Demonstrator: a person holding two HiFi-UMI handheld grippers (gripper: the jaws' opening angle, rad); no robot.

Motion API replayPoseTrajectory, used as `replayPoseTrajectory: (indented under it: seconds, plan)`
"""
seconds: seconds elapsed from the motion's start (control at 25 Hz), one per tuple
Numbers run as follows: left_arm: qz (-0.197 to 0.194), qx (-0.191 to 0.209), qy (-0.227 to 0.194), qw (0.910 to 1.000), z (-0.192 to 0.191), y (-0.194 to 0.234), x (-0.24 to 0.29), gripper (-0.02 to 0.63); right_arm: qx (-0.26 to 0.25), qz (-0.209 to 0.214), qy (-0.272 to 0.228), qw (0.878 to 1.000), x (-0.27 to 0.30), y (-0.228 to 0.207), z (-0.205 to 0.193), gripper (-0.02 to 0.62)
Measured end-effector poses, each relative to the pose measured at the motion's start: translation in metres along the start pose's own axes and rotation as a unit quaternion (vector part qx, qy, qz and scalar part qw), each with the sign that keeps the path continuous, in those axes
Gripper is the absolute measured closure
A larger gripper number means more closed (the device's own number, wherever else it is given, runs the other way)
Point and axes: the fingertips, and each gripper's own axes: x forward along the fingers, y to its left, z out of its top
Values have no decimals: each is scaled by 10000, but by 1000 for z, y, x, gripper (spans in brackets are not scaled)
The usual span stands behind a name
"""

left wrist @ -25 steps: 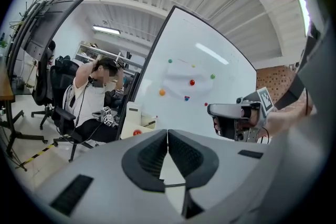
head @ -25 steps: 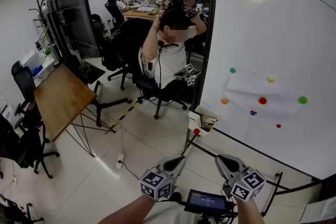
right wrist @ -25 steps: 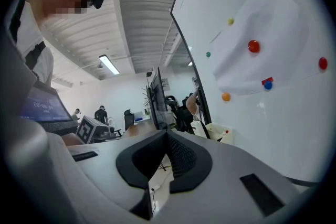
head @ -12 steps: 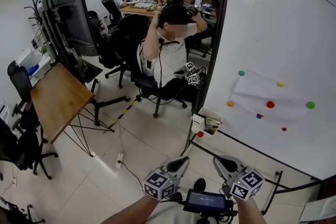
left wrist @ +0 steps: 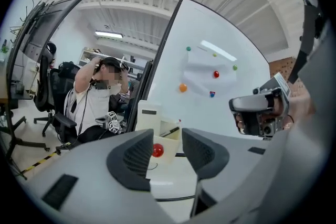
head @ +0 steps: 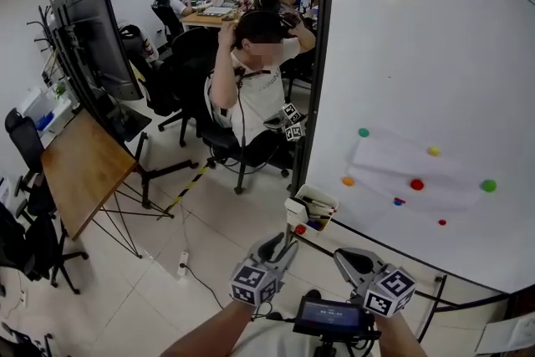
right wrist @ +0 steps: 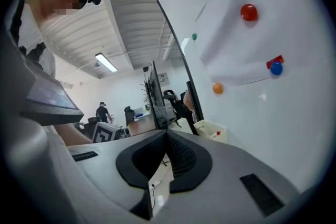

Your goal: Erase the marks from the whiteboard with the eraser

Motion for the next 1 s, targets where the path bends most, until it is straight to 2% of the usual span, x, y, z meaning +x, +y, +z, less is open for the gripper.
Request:
replayPoseTrajectory:
  seconds: [0.12, 0.2, 0.36, 0.6, 0.76, 0.92, 1.0]
  plan:
    - [158, -131, -11, 9998, 2, 11, 25, 294, 33, -56, -10, 10000, -4, -21, 6, 580]
    - [287, -140, -25, 9995, 3, 20, 39, 233, 53, -53, -24, 10000, -5, -33, 9, 580]
    - [475, -31, 4, 9989, 5, 34, 58, 232, 46, -17, -13, 10000, -4, -49, 14, 580]
    - [388, 232, 35, 9990, 8, 35, 79, 230, 114, 11, 19, 9999, -3, -63, 16, 580]
    - [698, 891, 209, 9934, 7, 35, 87, 348, 175, -47, 42, 9998, -5, -74, 14, 580]
    - [649, 1784, 377, 9811, 14, 16, 98, 353, 231, -74, 19, 9997, -5, -82, 15, 580]
    - [550, 1951, 412, 9784, 14, 9, 105, 354, 236, -92, 9, 9997, -4, -84, 15, 580]
